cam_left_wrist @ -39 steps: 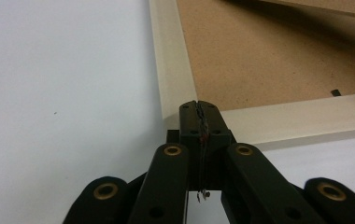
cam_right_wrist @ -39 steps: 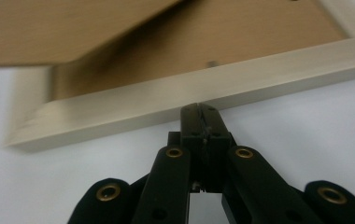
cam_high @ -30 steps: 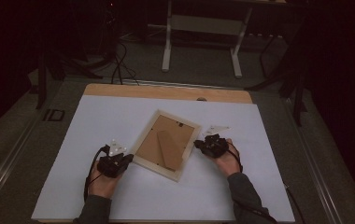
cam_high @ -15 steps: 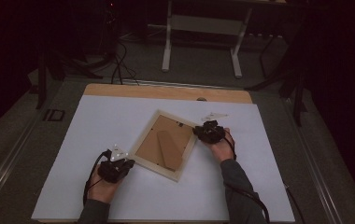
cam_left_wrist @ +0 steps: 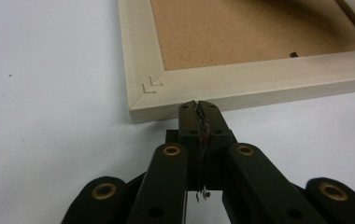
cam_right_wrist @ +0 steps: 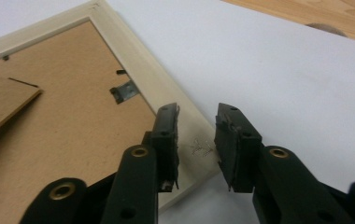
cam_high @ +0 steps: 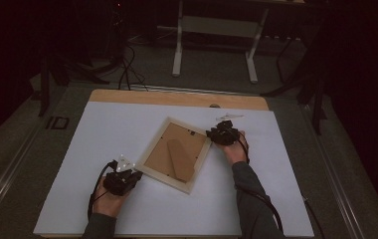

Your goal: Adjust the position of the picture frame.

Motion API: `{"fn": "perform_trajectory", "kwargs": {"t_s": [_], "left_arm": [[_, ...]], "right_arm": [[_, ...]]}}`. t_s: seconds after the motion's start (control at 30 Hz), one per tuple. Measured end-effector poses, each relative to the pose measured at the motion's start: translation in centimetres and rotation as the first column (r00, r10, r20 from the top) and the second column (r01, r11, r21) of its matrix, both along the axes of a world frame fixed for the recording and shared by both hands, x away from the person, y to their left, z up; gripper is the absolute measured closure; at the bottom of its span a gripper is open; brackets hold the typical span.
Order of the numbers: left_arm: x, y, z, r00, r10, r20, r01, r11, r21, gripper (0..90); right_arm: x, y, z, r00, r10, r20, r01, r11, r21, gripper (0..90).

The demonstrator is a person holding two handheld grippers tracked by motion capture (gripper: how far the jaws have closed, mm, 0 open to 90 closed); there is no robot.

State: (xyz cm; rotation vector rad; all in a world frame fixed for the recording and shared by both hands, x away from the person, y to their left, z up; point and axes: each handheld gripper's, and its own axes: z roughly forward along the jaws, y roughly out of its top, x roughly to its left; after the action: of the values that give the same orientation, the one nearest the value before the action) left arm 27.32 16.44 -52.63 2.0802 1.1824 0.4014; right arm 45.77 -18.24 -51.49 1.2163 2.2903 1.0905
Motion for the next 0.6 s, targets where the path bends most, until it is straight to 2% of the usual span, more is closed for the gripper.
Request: {"fn": "perform_trajectory", "kwargs": {"t_s": [0.2,0.33,0.5,0.6], "left_arm": [[0.0,-0.3,-0.1,0.9999,-0.01,-0.003,0.01,0.9998,0.015,89.9],[0.0,-0.3,-0.1,1.0,-0.009,-0.002,0.009,0.9998,0.017,90.0],[0.1,-0.3,-0.2,0.9999,-0.011,-0.007,0.011,0.9996,0.025,90.0],[0.1,-0.5,-0.3,0.9999,-0.008,-0.006,0.009,0.9995,0.031,90.0]], "right_arm": [[0.6,0.3,-0.2,0.9999,0.003,-0.015,-0.003,1.0,0.002,65.0],[0.9,0.6,-0.3,0.9995,0.019,-0.025,-0.02,0.999,-0.03,60.9],[1.1,0.4,-0.4,0.9989,0.027,-0.037,-0.027,1.0,-0.009,60.2],[1.1,0.5,-0.4,0.9989,0.035,-0.033,-0.036,0.999,-0.029,60.0]]}}
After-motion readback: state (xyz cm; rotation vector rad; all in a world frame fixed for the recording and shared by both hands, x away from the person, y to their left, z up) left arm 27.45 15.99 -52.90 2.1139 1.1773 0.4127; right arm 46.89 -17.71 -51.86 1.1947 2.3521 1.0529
